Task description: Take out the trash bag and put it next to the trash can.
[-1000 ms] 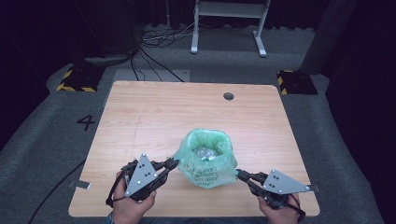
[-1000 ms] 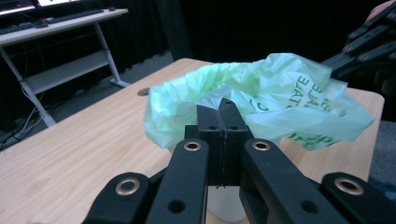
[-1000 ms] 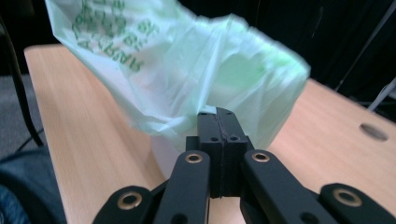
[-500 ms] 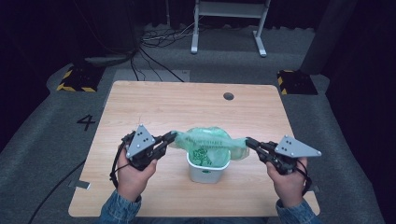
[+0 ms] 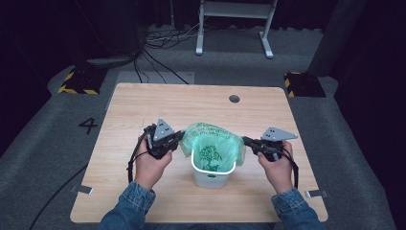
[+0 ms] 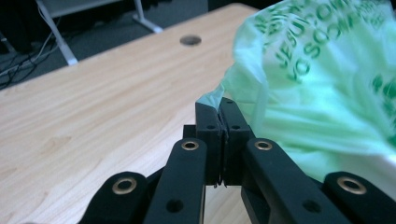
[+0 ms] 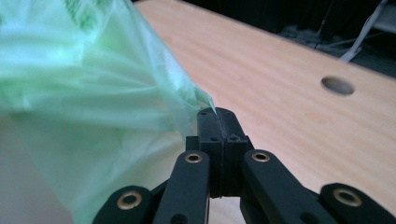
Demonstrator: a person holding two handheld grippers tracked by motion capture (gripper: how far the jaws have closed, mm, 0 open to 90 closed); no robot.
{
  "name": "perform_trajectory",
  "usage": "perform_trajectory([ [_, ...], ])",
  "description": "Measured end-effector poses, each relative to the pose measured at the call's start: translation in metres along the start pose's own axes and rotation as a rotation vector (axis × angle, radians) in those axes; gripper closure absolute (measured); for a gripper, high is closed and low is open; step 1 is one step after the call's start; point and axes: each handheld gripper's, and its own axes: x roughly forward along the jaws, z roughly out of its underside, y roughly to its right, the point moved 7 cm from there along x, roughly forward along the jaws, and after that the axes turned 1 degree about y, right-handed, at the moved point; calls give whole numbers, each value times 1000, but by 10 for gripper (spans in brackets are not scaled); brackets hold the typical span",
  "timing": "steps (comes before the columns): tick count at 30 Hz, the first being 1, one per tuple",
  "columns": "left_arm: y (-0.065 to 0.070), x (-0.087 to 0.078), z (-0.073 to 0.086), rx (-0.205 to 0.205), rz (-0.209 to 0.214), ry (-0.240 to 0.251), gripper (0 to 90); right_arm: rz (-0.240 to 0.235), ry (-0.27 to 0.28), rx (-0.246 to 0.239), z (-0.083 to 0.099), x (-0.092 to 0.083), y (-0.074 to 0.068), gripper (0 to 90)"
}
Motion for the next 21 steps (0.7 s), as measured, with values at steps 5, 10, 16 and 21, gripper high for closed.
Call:
perform_trajectory([
  [5,-1,2,18,-25,5,-70,822,-20,-56,-20,21,-2,-11,900],
  [10,-3,-13,24,-53,-4,-49,719,3,-24,-5,23,-20,-12,815],
  [16,-6,-44,18,-109,-79,33,426,112,135,0,11,-57,-7,444],
  [21,10,-63,22,-83,-51,19,446,19,153,-54,4,-77,-35,644],
])
